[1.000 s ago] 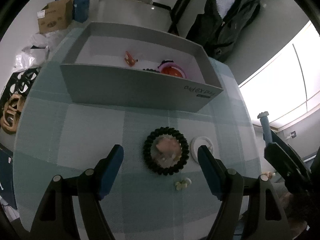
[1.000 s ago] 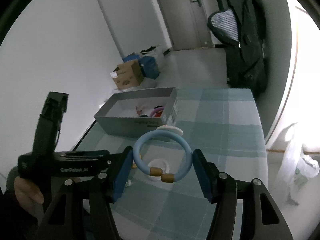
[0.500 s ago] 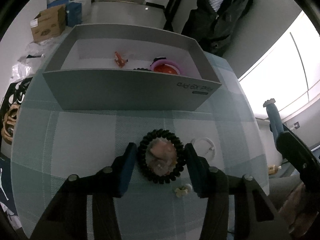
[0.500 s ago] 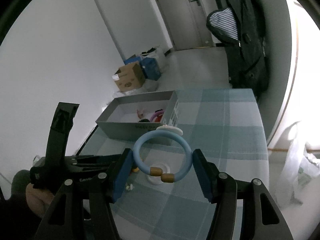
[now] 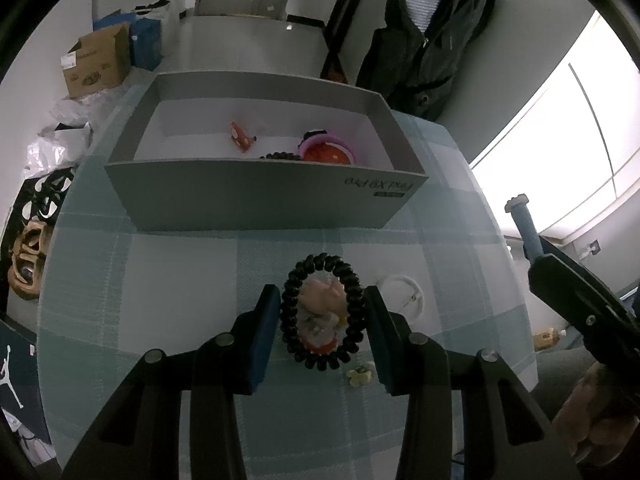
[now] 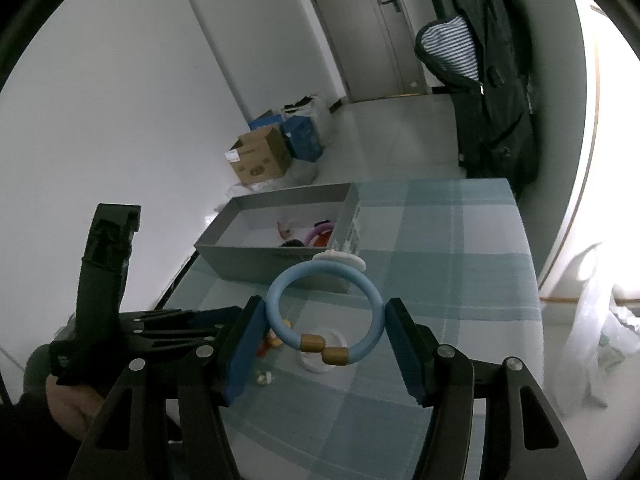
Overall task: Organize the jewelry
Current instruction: 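Carry the bangle and bracelet over the grey box and open both tools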
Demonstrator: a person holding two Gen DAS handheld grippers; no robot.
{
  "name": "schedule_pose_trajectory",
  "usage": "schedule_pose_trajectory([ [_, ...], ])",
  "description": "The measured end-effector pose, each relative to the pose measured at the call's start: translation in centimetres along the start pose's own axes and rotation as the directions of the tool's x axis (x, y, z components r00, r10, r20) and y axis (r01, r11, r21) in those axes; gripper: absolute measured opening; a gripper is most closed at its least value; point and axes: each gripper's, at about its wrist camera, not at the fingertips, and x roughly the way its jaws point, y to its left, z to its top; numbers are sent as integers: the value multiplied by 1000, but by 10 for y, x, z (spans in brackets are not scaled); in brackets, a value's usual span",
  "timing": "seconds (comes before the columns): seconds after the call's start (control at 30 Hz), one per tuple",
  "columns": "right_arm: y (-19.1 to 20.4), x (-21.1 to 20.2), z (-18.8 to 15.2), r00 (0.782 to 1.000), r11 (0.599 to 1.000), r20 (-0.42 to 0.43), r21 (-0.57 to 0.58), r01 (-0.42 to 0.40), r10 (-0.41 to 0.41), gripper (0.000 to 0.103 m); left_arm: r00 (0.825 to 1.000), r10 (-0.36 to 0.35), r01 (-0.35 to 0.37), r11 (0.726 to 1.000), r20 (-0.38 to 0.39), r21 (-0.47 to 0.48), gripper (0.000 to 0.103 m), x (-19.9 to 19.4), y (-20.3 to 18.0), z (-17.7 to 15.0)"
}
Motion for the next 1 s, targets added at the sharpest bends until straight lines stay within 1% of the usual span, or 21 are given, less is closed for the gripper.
schedule_pose_trajectory([
  [0.17, 2, 1, 3, 1000, 1000, 5, 8, -3, 3, 60, 1000, 4, -4, 1000, 23, 8, 37, -7, -3, 1],
  [0.33, 2, 3, 8, 1000, 999, 15, 31, -19, 18, 60, 998, -26, 27, 999, 51, -17, 37, -18, 1, 5],
  [0.5, 1, 6, 18, 999, 999, 29, 47, -28, 27, 60, 996, -39, 43, 998, 86, -38, 37, -29, 7, 11],
  [0.6, 1, 10, 25, 999, 997, 33, 62, -41, 39, 60, 991, -89, 96, 993, 101, -69, 37, -35, 13, 19],
  [0.73, 3, 16, 36, 997, 994, 37, 88, -64, 61, 60, 982, -125, 140, 986, 145, -94, 37, -45, 18, 31],
  [0.87, 11, 23, 47, 996, 993, 37, 84, -88, 85, 60, 973, -145, 165, 981, 179, -103, 37, -53, 22, 40],
  [1.0, 19, 33, 57, 994, 991, 22, 69, -112, 110, 60, 969, -152, 178, 976, 197, -124, 37, -50, 28, 53],
])
